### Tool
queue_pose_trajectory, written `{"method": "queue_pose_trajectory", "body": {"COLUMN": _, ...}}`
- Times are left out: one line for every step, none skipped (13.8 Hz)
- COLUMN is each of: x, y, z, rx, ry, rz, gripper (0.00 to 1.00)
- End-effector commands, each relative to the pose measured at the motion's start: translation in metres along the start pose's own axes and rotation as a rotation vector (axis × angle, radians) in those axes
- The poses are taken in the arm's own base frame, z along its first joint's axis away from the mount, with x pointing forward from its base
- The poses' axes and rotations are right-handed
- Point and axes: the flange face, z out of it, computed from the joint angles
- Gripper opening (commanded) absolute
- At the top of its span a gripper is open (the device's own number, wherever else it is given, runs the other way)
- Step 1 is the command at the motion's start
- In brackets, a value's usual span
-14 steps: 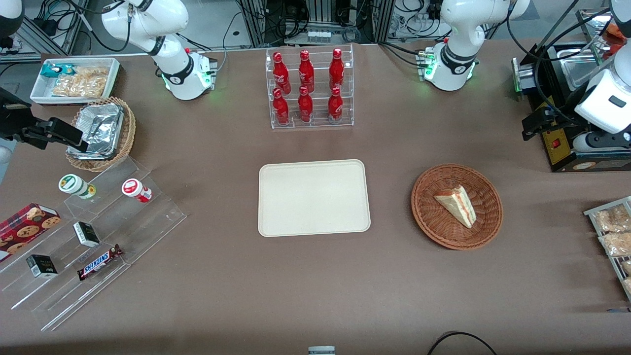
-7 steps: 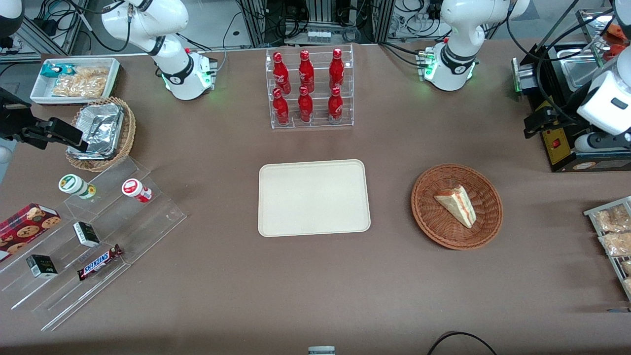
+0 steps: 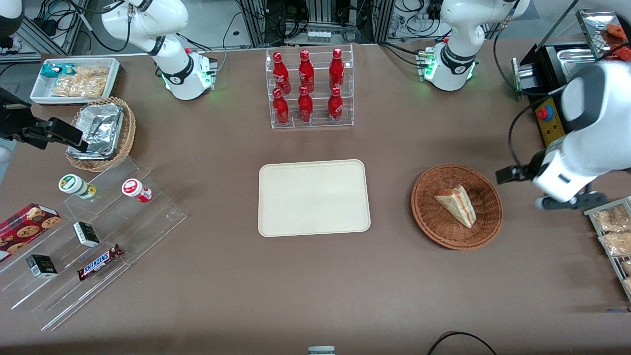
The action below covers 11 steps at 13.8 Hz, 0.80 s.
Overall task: Place sandwich from basket to tray
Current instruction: 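Move the left gripper down over the sandwich in the wicker basket, then close the left gripper on the sandwich wedge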
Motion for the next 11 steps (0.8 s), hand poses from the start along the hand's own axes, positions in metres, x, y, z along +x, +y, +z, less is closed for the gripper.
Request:
{"method": "queue_pose_trajectory", "body": {"x": -0.017, "y": 0.015, "z": 0.034, "rx": 0.003, "ry": 0.063, "rz": -0.163, "gripper": 1.00}}
{"method": "queue_pose_trajectory", "body": {"x": -0.022, "y": 0.031, "z": 0.048, "rx": -0.008, "ry": 0.085, "rz": -0.231, "gripper": 1.00}}
{"method": "queue_pose_trajectory", "body": {"x": -0.026, "y": 0.040, "z": 0.060, "rx": -0.024, "ry": 0.109, "rz": -0.324, "gripper": 1.00}}
{"method": "queue_pose_trajectory", "body": {"x": -0.031, "y": 0.052, "z": 0.075, "rx": -0.043, "ry": 0.133, "rz": -0.385, "gripper": 1.00}}
{"method": "queue_pose_trajectory", "body": {"x": -0.036, "y": 0.058, "z": 0.089, "rx": -0.061, "ry": 0.155, "rz": -0.422, "gripper": 1.00}}
{"method": "queue_pose_trajectory", "body": {"x": -0.042, "y": 0.057, "z": 0.105, "rx": -0.068, "ry": 0.160, "rz": -0.439, "gripper": 1.00}}
{"method": "queue_pose_trajectory", "body": {"x": -0.045, "y": 0.056, "z": 0.113, "rx": -0.073, "ry": 0.165, "rz": -0.447, "gripper": 1.00}}
{"method": "queue_pose_trajectory", "body": {"x": -0.050, "y": 0.054, "z": 0.124, "rx": -0.064, "ry": 0.149, "rz": -0.447, "gripper": 1.00}}
{"method": "queue_pose_trajectory", "body": {"x": -0.052, "y": 0.053, "z": 0.130, "rx": -0.057, "ry": 0.139, "rz": -0.446, "gripper": 1.00}}
{"method": "queue_pose_trajectory", "body": {"x": -0.051, "y": 0.051, "z": 0.134, "rx": -0.055, "ry": 0.131, "rz": -0.450, "gripper": 1.00}}
{"method": "queue_pose_trajectory", "body": {"x": -0.049, "y": 0.046, "z": 0.137, "rx": -0.052, "ry": 0.124, "rz": -0.459, "gripper": 1.00}}
